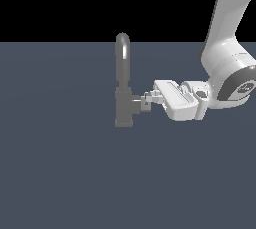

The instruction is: Turn on the faucet by rotating a designated handle.

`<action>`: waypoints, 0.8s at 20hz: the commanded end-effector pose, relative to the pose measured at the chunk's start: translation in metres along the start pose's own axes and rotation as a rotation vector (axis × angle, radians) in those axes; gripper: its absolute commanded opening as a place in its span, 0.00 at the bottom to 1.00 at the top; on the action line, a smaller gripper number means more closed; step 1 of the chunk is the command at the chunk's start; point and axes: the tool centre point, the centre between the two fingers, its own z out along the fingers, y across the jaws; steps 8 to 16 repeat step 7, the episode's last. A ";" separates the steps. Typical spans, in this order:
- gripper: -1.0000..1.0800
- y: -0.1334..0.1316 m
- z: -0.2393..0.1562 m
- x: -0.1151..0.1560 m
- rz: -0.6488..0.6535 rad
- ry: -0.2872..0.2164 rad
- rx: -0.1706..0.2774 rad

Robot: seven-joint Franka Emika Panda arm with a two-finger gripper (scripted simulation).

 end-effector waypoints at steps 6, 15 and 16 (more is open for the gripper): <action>0.00 0.026 0.000 0.058 0.045 -0.005 0.004; 0.00 0.026 0.000 0.058 0.045 -0.005 0.004; 0.00 0.026 0.000 0.058 0.045 -0.005 0.004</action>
